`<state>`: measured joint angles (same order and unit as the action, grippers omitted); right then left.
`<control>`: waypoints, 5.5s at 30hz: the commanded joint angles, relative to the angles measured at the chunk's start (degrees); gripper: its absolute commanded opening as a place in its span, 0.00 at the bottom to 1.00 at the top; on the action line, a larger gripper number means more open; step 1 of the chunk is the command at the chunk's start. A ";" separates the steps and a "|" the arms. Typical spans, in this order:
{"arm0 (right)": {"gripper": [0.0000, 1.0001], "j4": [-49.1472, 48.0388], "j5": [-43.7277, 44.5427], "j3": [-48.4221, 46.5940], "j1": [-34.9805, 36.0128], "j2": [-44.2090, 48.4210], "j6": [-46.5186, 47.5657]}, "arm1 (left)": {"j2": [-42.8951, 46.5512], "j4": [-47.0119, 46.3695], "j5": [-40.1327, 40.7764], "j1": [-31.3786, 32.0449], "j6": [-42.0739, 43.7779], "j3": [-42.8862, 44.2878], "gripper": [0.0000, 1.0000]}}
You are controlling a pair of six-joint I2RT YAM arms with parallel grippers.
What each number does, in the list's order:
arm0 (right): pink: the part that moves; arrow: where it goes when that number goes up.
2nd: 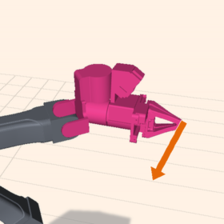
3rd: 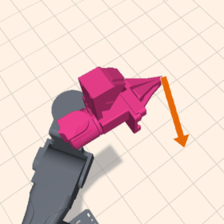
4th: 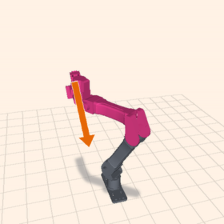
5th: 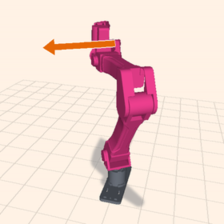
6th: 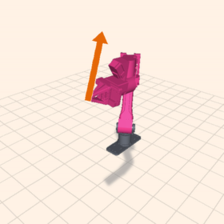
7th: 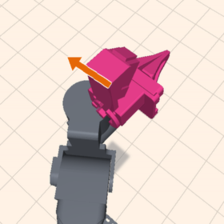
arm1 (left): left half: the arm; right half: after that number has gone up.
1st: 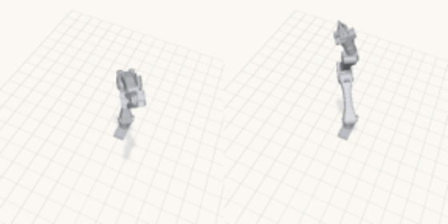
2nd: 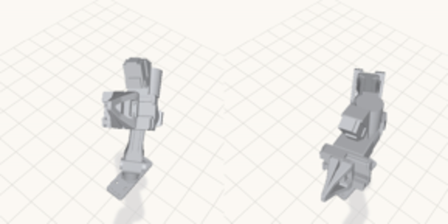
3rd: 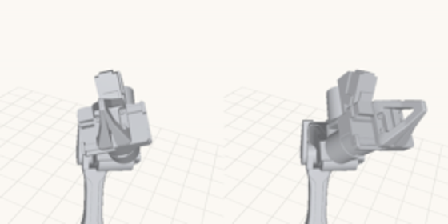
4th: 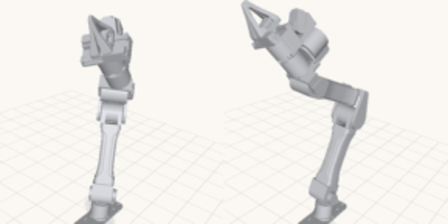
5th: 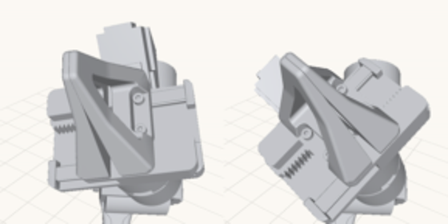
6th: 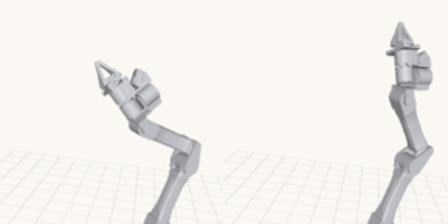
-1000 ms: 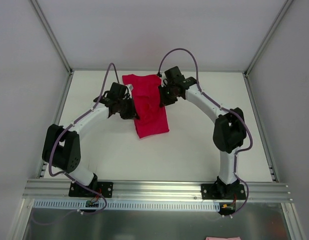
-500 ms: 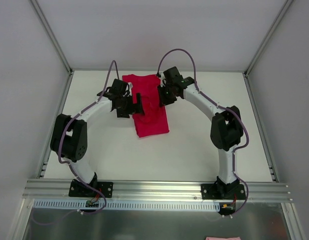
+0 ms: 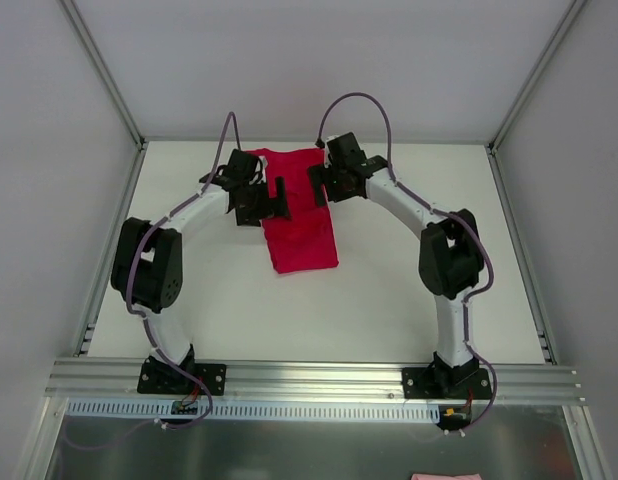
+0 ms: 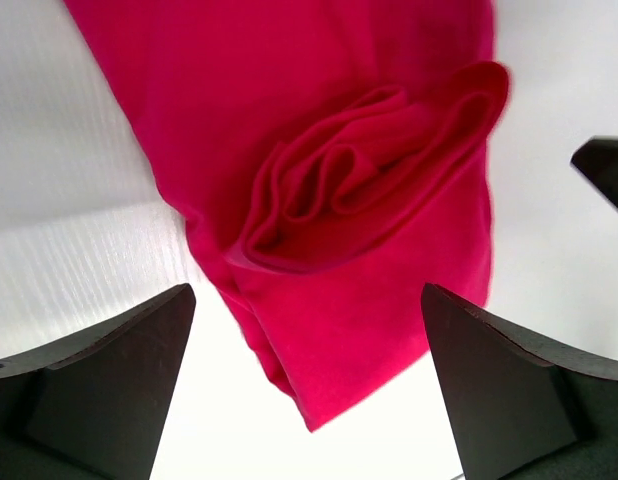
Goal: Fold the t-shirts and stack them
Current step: Fold the folded rectangular tshirt in 1/3 of the way, then grab one side of the 2/3 rectangular tshirt with both arms, then fold the long partially folded tshirt into a neat square
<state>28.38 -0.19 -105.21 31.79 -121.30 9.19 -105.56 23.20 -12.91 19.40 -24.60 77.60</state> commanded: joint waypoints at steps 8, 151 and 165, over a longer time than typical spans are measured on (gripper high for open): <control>0.74 2.03 -1.81 14.58 0.02 24.60 -3.91 | 15.63 -3.14 -6.24 -0.41 -4.66 -7.60 0.99; 0.04 14.26 -17.39 -34.53 -8.59 -19.58 -7.88 | -10.27 12.14 -2.74 -0.85 -1.24 26.89 0.09; 0.88 -10.62 5.72 1.40 -7.97 11.94 5.40 | -6.16 -4.12 12.55 -2.00 -1.07 22.24 0.90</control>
<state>26.28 -2.55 -105.10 23.86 -121.40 10.52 -118.15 26.44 -3.81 17.52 -26.48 100.44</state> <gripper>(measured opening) 0.885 0.903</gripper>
